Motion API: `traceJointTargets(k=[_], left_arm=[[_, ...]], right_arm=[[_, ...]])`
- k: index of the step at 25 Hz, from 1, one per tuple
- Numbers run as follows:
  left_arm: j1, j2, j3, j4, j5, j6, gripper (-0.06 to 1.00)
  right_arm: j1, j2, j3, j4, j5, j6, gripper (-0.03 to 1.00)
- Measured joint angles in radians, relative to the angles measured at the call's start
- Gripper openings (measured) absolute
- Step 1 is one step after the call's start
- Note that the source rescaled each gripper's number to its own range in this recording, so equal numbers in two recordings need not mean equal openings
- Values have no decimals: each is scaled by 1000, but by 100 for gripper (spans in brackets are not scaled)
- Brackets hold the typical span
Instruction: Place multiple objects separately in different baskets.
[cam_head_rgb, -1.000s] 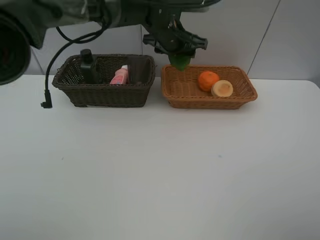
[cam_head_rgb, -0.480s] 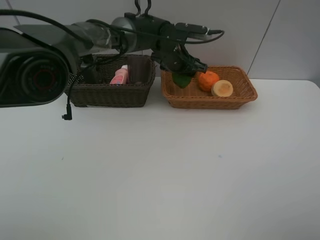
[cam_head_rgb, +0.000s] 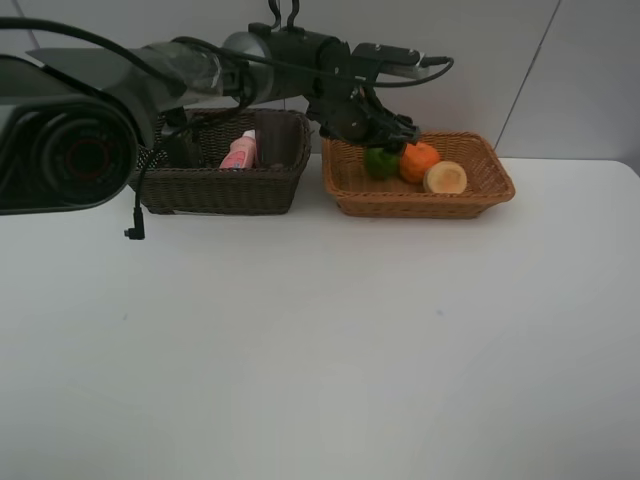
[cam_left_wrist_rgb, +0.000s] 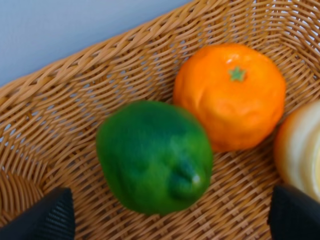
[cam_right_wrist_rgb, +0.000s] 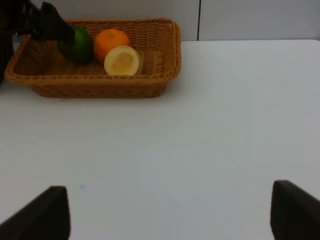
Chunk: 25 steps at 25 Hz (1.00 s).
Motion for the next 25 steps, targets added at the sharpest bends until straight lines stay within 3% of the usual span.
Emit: traceJointTargets(k=[13, 19, 25], left_arm=[[-20, -1, 0, -1, 21, 0, 100], [-36, -42, 0, 29, 104, 12, 100], [-47, -124, 0, 73, 241, 100, 100]], right_arm=[[0, 0, 0, 0, 0, 0, 71], [0, 0, 0, 0, 0, 0, 71], [0, 0, 0, 0, 0, 0, 71]])
